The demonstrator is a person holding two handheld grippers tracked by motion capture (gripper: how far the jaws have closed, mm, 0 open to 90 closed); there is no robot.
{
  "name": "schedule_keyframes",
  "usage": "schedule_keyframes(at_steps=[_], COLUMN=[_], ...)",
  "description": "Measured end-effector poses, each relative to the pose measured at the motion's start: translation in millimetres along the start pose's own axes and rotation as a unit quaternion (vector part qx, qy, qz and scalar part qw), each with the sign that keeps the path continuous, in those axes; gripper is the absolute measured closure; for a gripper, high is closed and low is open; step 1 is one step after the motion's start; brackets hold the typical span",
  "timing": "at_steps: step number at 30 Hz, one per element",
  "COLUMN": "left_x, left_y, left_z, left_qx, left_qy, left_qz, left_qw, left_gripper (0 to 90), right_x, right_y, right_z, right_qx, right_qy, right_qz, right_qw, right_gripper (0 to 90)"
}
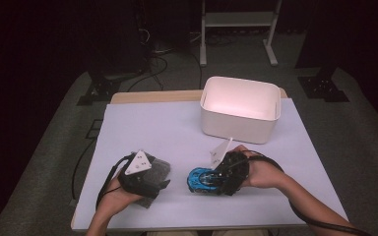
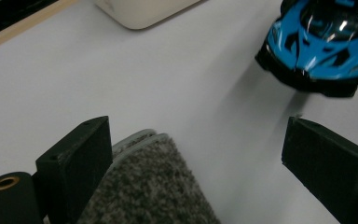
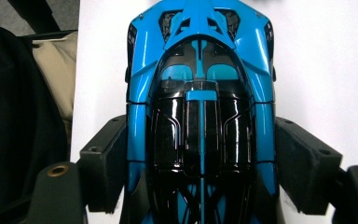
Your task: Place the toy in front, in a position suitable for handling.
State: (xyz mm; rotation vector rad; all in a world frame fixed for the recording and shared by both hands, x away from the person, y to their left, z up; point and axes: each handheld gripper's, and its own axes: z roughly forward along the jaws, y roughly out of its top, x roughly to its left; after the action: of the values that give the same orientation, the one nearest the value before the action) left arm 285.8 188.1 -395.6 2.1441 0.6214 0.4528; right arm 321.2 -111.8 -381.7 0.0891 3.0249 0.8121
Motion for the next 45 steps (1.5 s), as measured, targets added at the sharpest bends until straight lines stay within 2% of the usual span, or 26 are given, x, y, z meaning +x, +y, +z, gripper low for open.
schedule_keyframes(at_steps=[7,10,16,19,29,32,36,38,42,45], left_x=[8.9,9.6,13.0,14.5,14.3,14.3,14.3,14.4,13.8,12.8], left_y=[-6.5,-8.9,-14.9,-17.4,-22.6,-23.7,-24.8,-25.7,-26.8,-27.5], left_z=[-6.3,-3.8,0.2,2.3,10.9,12.8,14.8,16.1,19.4,24.6], left_qx=[0.005,0.011,0.027,0.033,0.052,0.056,0.059,0.063,0.069,0.081], left_qy=[0.005,0.004,0.003,0.002,-0.002,-0.002,-0.003,-0.004,-0.008,-0.007], left_qz=[-0.011,-0.014,-0.015,-0.018,-0.016,-0.015,-0.018,-0.017,-0.014,-0.009], left_qw=[0.9999,0.9998,0.9995,0.9993,0.9985,0.9983,0.9981,0.9978,0.9975,0.9967], left_gripper=[7.9,7.9,8.0,8.0,8.3,8.3,8.3,8.5,12.2,13.7], right_x=[-2.1,-2.4,-1.6,1.5,1.3,0.7,1.7,4.7,10.4,11.7], right_y=[8.2,7.1,0.1,-2.5,-10.0,-12.5,-16.0,-21.8,-42.9,-60.4], right_z=[27.1,35.4,51.6,56.5,54.4,49.9,33.4,25.9,14.5,11.2], right_qx=[0.014,0.026,0.029,0.035,0.004,-0.02,-0.062,-0.072,-0.09,-0.108], right_qy=[0.008,0.009,0.014,0.004,0.004,0.009,-0.002,-0.012,-0.026,-0.025], right_qz=[-0.013,-0.01,-0.01,-0.018,-0.002,0.012,0.021,0.026,0.047,0.072], right_qw=[0.9998,0.9996,0.9994,0.9992,1.0,0.9997,0.9978,0.997,0.9945,0.9912], right_gripper=[25.3,25.3,26.9,26.7,24.5,23.4,22.4,20.5,19.3,19.1])
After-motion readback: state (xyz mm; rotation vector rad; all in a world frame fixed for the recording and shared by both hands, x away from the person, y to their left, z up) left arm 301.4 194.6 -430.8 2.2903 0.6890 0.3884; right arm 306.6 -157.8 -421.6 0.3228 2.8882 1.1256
